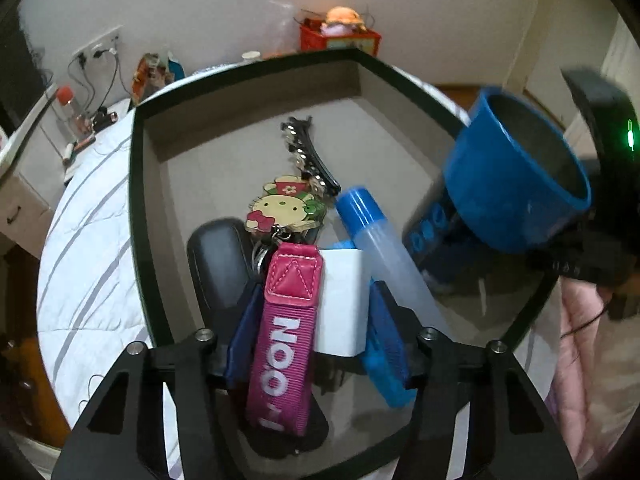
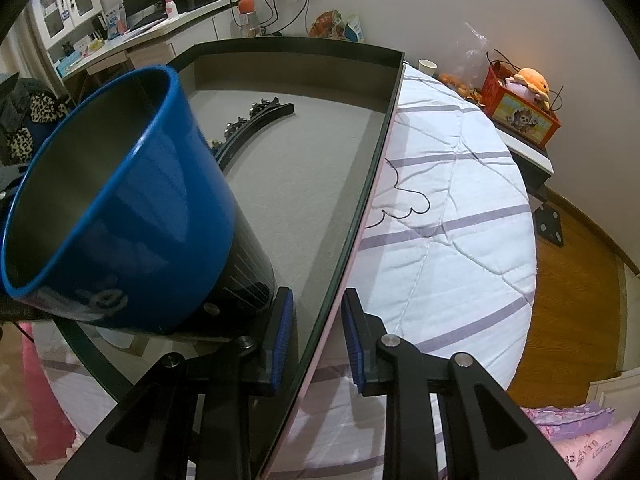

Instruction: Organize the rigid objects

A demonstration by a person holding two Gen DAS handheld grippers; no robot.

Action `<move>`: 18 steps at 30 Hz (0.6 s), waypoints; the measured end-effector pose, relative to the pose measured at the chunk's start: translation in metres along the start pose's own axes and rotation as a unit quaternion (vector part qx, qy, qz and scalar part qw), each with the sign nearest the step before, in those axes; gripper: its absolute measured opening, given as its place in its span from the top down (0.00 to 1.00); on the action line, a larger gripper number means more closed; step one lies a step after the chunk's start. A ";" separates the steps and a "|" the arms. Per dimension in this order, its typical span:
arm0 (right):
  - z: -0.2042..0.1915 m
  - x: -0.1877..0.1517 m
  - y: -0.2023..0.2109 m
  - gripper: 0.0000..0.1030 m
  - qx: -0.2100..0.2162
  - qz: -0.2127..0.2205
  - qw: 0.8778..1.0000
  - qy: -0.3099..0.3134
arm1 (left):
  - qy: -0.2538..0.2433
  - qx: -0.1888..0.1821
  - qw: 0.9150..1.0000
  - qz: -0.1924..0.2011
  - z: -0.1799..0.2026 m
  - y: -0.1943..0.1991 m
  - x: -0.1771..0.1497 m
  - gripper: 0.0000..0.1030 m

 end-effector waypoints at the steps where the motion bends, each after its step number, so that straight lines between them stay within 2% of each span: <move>1: 0.000 0.000 0.000 0.75 0.000 0.000 1.000 0.000 | 0.009 -0.002 1.000 0.003 -0.003 0.000 0.003 0.51; 3: 0.000 0.000 0.000 0.75 0.000 0.000 1.000 0.000 | 0.022 -0.002 1.000 0.009 -0.007 0.000 0.008 0.54; 4: 0.000 0.000 0.000 0.75 0.000 0.000 1.000 0.001 | 0.025 0.000 1.000 0.012 -0.008 0.000 0.010 0.60; 6: 0.000 0.000 0.000 0.75 0.000 0.000 1.000 0.001 | 0.033 -0.011 0.999 0.014 -0.010 0.000 0.014 0.64; 12: 0.000 -0.001 -0.001 0.75 0.002 0.000 1.000 0.002 | 0.048 0.002 0.999 0.009 -0.012 -0.018 0.035 0.65; 16: -0.001 -0.001 -0.001 0.75 0.003 0.000 1.000 0.001 | 0.057 0.010 0.998 0.011 -0.016 -0.018 0.037 0.63; 17: -0.001 -0.001 -0.001 0.75 0.004 0.000 1.000 0.000 | 0.057 0.013 0.998 0.011 -0.016 -0.017 0.035 0.62; 18: -0.001 -0.001 -0.001 0.75 0.005 0.000 1.000 -0.001 | 0.059 0.015 0.998 0.012 -0.016 -0.014 0.033 0.56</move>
Point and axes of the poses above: each gripper's, at about its wrist camera, not at the fingertips, and y roughly against the way its jaws point, z to its right, x to its top, the point moved 4 cm from there along -y, roughly the way its jaws point, and after that the axes turned 1 degree about -z, right-handed, at the moved point
